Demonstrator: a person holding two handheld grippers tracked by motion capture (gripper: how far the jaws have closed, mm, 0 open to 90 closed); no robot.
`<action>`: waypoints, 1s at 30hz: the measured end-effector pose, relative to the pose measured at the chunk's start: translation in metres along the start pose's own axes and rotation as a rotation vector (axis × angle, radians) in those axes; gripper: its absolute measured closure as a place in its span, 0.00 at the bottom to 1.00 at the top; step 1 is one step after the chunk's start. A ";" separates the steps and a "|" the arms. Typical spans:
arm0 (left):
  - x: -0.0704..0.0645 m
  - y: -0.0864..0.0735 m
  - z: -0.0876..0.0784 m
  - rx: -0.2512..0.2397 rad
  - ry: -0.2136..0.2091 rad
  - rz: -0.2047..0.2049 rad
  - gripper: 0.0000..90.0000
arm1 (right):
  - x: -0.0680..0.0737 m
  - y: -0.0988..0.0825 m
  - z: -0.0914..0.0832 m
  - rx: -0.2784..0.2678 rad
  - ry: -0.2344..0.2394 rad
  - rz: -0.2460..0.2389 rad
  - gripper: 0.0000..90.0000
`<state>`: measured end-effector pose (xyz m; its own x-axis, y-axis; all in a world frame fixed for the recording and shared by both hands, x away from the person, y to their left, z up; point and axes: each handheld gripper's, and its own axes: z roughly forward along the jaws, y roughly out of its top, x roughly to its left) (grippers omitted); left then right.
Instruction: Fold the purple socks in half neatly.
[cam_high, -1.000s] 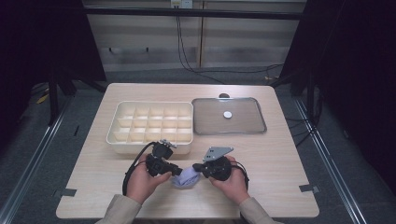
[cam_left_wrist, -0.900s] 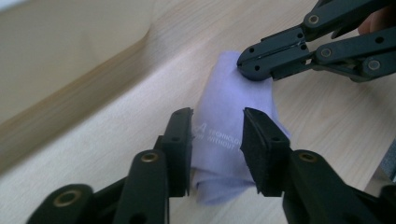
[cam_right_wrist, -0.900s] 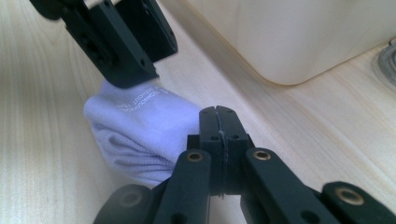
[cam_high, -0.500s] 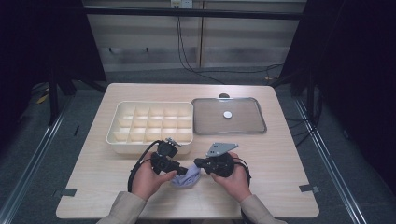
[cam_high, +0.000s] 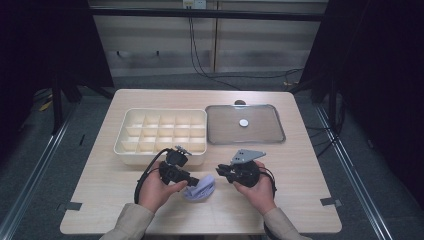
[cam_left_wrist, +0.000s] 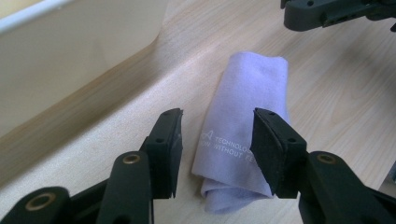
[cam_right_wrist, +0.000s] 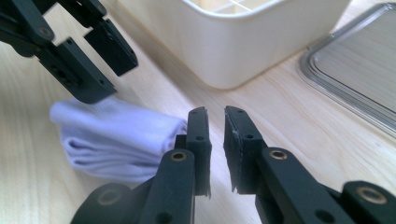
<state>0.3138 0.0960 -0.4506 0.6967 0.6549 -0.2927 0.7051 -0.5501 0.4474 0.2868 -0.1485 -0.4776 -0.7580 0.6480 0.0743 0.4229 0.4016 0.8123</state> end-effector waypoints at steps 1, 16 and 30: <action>0.000 0.000 0.000 0.002 0.002 0.006 0.59 | -0.001 -0.001 -0.001 0.002 -0.008 0.003 0.89; -0.009 0.001 0.012 0.023 -0.025 0.020 0.54 | -0.007 -0.021 -0.008 0.064 -0.068 0.028 0.81; -0.017 -0.001 0.025 0.038 -0.024 0.039 0.47 | -0.010 -0.030 -0.008 0.088 -0.082 0.041 0.78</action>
<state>0.3047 0.0727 -0.4676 0.7264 0.6204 -0.2957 0.6815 -0.5945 0.4268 0.2779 -0.1722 -0.4978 -0.6974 0.7145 0.0556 0.4975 0.4268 0.7552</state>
